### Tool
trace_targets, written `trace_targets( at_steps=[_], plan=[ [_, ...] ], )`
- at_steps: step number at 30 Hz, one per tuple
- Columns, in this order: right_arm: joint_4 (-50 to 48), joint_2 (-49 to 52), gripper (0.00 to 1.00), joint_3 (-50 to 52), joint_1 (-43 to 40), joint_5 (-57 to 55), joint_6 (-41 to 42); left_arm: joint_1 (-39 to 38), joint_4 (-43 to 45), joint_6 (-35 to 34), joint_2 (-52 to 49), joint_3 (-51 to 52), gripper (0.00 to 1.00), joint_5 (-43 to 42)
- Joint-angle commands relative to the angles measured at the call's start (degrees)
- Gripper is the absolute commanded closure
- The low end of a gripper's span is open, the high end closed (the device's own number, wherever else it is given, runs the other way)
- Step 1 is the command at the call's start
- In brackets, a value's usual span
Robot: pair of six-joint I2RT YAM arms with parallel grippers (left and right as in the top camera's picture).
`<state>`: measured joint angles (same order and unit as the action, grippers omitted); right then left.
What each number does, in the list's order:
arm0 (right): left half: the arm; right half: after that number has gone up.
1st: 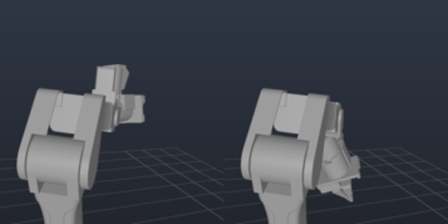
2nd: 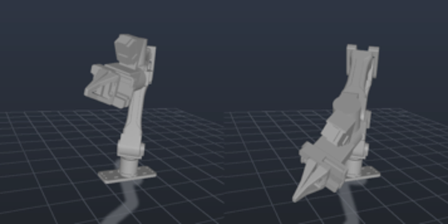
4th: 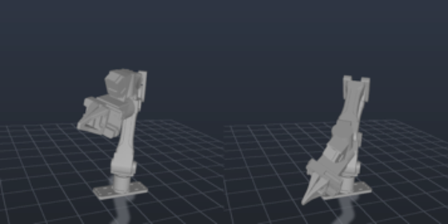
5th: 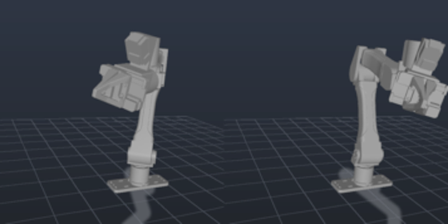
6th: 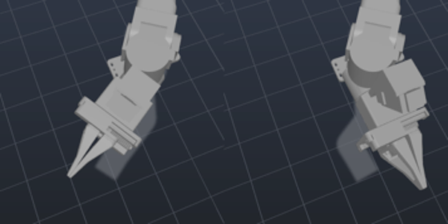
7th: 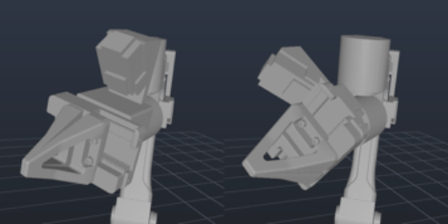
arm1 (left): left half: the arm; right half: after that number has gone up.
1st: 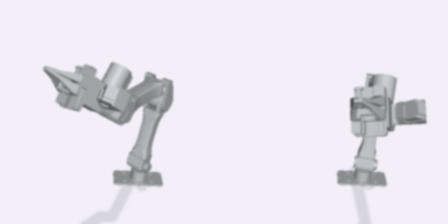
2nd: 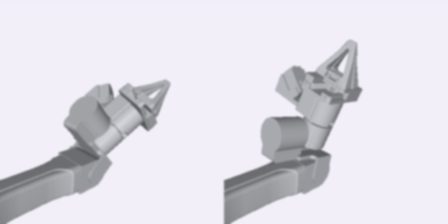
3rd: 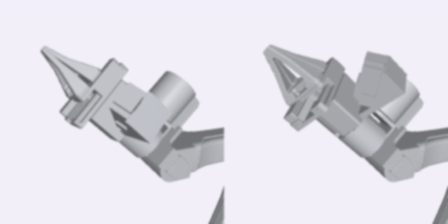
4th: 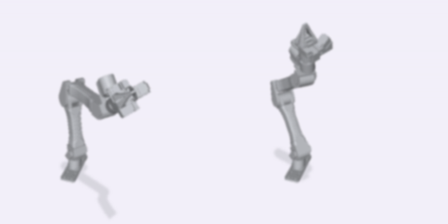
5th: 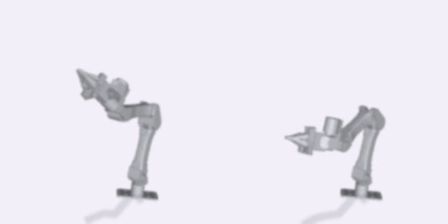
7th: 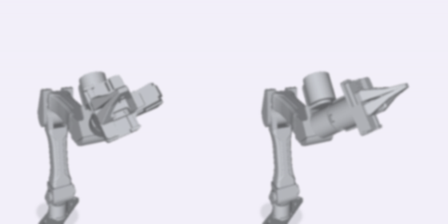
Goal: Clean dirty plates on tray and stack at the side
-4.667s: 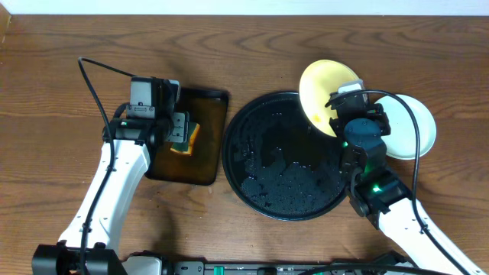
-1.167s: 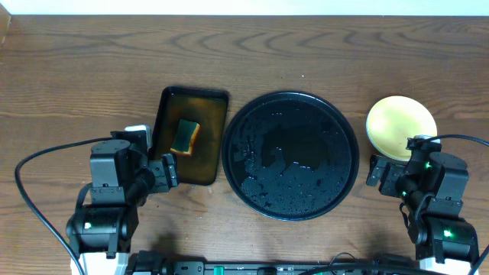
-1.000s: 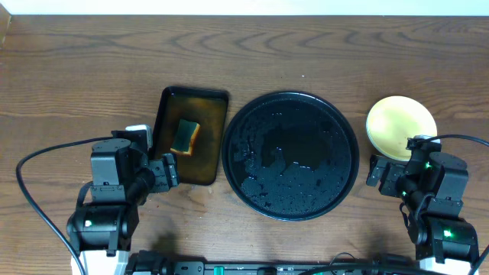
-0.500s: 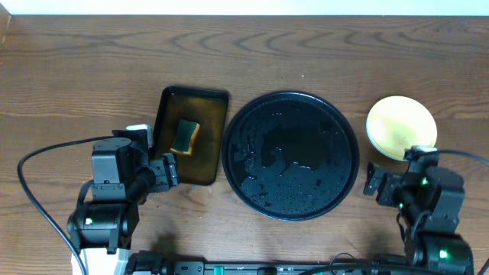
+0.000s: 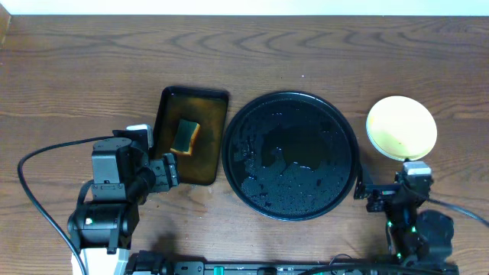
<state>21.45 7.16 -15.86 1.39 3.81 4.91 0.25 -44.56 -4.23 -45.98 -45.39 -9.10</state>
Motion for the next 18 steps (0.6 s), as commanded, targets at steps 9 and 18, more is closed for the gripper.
trace_targets(
  at_steps=[9,18],
  plan=[
    [-24.65,-6.88,0.01,14.99,0.55,-0.59,-1.38,-0.11,0.02,0.79,0.00,0.17,0.20,-0.76],
    [-17.33,-6.86,0.01,15.54,1.05,-0.35,-7.13,-0.11,0.02,0.79,-0.02,0.17,0.20,-0.76]
  ],
)
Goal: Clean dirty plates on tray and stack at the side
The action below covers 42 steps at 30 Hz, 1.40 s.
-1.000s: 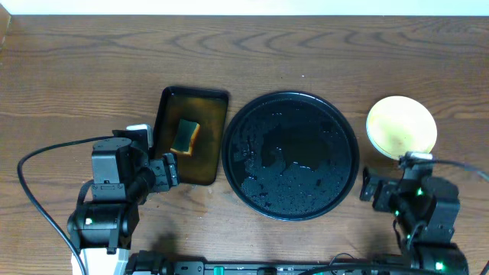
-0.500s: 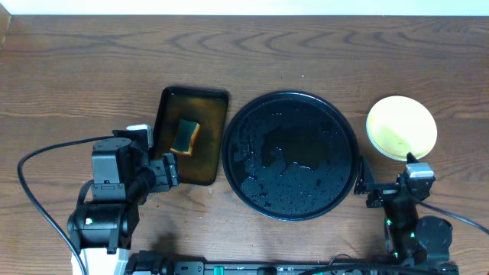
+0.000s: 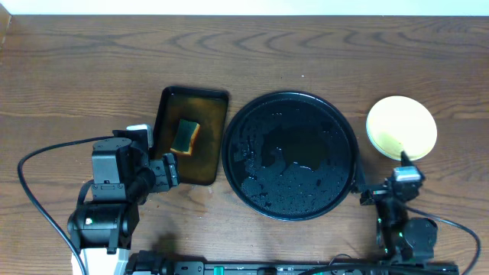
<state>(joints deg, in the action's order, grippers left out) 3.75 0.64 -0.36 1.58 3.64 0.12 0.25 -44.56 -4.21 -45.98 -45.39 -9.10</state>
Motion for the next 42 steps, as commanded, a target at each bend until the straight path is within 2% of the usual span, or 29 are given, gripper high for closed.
trace_targets(
  at_steps=[1,38,42],
  plan=[
    [0.24,-0.37,0.01,0.04,0.87,-0.13,-2.32,-0.11,0.04,0.76,-0.02,0.17,0.20,-0.76],
    [0.28,-0.26,0.01,0.04,0.85,-0.02,-2.34,-0.11,-0.02,0.76,0.22,0.17,0.20,-0.76],
    [0.28,-0.26,0.01,0.04,0.85,-0.02,-2.34,-0.11,-2.91,2.05,3.10,0.55,0.20,-0.33]
  ],
)
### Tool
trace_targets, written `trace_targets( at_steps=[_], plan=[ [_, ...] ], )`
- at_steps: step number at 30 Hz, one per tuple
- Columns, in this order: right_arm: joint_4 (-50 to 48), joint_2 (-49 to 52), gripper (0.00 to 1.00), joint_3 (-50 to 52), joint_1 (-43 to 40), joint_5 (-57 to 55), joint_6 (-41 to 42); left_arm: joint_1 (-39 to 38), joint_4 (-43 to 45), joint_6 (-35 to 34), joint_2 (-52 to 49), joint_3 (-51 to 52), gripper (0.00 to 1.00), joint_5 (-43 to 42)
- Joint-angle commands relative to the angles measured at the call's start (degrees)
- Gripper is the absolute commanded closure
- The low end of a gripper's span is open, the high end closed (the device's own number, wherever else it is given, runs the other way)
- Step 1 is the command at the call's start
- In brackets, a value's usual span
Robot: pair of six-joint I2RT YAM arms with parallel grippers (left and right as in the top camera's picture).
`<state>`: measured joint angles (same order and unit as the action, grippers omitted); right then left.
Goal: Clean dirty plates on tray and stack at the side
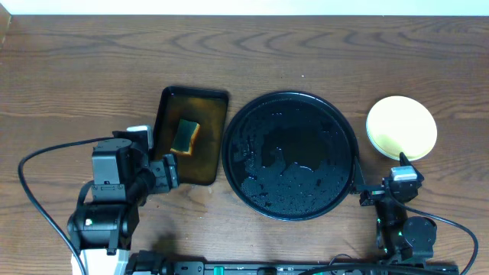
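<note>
A round black tray (290, 155) lies mid-table, its surface wet with droplets and bare of plates. To its right a pale yellow plate (401, 127) sits on the wood. My right gripper (366, 195) rests low near the tray's right rim, just below that plate; its jaws are too small to read here. My left gripper (170, 169) sits shut and empty at the lower left corner of a small rectangular tray (206, 164).
The small rectangular tray holds dark liquid and a yellow-green sponge (184, 135). A black cable (34, 156) loops left of the left arm. Both arm bases stand at the table's front edge.
At the oldest moment my right arm reached a little farther out, with its wrist just under the yellow plate. By the following moment it had folded back toward the front edge, and it remains there. The left arm, sponge, tray and plate have stayed where they were.
</note>
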<state>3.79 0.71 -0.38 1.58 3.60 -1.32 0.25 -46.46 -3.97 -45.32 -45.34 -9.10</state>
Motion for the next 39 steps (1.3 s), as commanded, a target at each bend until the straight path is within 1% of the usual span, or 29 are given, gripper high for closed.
trace_targets(
  at_steps=[1,4,11,15,20,27,29,34,39],
  plan=[
    [0.24,-0.33,0.01,0.07,0.85,0.02,-0.90,-0.11,-0.81,1.79,3.48,1.07,0.20,-0.35],
    [0.24,-0.33,0.01,0.07,0.85,0.02,-0.90,-0.07,1.81,1.79,9.40,5.33,0.20,-0.35],
    [0.24,-0.33,0.01,0.07,0.85,0.02,-0.90,-0.04,13.99,1.64,28.70,21.09,0.20,-0.35],
    [0.24,-0.33,0.01,0.07,0.85,0.02,-0.90,-0.04,20.20,1.55,36.61,29.03,0.20,-0.37],
    [0.24,-0.33,0.01,0.07,0.85,0.02,-0.90,-0.04,28.52,1.14,42.49,36.26,0.20,-0.33],
    [0.24,-0.33,0.01,0.07,0.85,0.02,-0.90,0.92,47.15,1.16,45.24,44.68,0.20,-0.31],
    [0.24,-0.33,0.01,0.07,0.85,0.02,-0.90,1.14,48.35,1.42,45.24,45.11,0.19,-0.09],
    [0.24,-0.33,0.01,0.07,0.85,0.02,-0.90,1.14,42.99,1.33,45.24,45.11,0.20,1.16],
    [0.24,-0.33,0.01,0.07,0.85,0.02,-0.90,1.14,43.10,1.36,45.24,45.11,0.20,0.74]
  ],
)
